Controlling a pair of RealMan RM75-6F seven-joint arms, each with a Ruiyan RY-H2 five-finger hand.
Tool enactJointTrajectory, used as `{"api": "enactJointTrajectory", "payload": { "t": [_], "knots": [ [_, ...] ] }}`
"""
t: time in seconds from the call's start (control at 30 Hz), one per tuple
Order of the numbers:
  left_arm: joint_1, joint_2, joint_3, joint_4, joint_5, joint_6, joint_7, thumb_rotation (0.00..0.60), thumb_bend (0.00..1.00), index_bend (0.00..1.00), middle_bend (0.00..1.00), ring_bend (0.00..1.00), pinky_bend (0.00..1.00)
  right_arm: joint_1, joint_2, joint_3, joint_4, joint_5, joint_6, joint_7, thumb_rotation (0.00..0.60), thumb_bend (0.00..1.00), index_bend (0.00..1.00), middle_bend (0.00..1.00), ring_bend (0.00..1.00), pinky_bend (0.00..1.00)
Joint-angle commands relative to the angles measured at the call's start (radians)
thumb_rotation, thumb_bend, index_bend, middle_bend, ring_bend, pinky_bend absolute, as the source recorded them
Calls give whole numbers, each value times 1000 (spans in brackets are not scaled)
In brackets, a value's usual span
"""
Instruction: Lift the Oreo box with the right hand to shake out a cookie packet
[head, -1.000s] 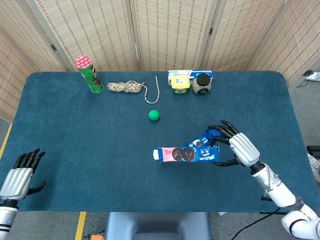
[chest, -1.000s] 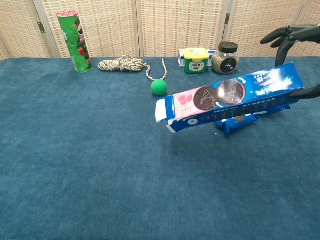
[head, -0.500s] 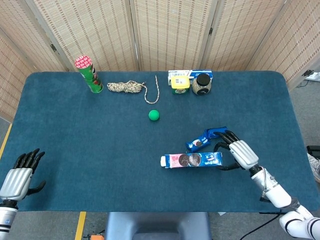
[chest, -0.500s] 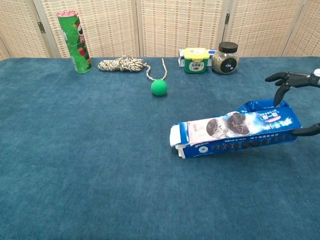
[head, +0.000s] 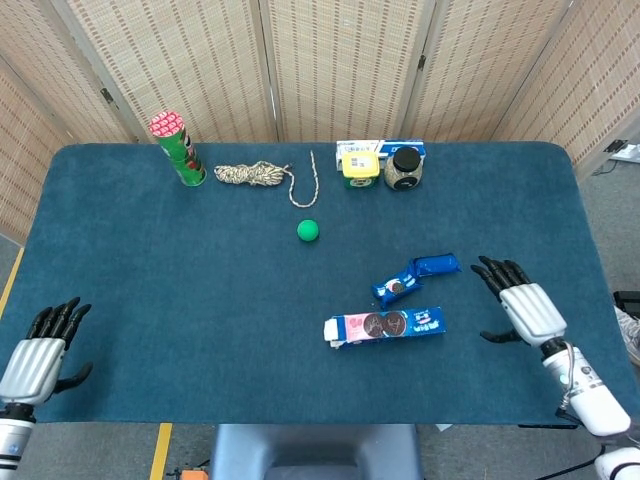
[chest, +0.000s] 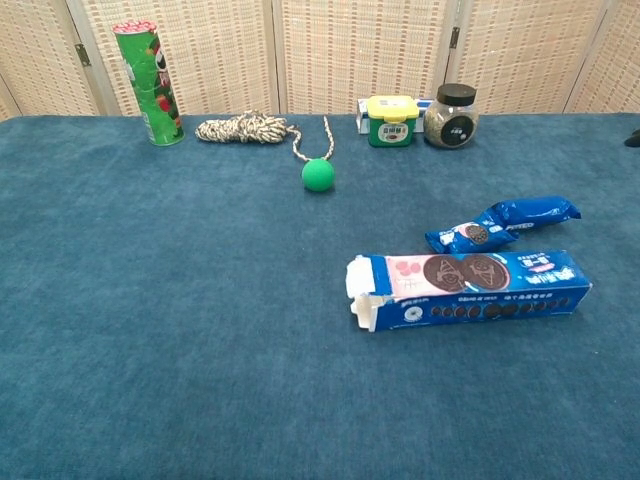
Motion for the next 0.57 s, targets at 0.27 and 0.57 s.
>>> {"api": "enactJointTrajectory", "payload": {
  "t": [0.27, 0.57],
  "knots": [
    [8, -2, 11, -1, 32, 20, 3, 600, 326, 0, 0, 0, 0, -258, 54, 2, -165, 71, 339, -217, 600, 155, 0, 0, 0, 0],
    [10, -4, 5, 1, 22, 22, 17, 600, 325, 0, 0, 0, 0, -250, 57, 19, -156, 69, 279, -203, 600, 154, 0, 0, 0, 0]
  ]
}}
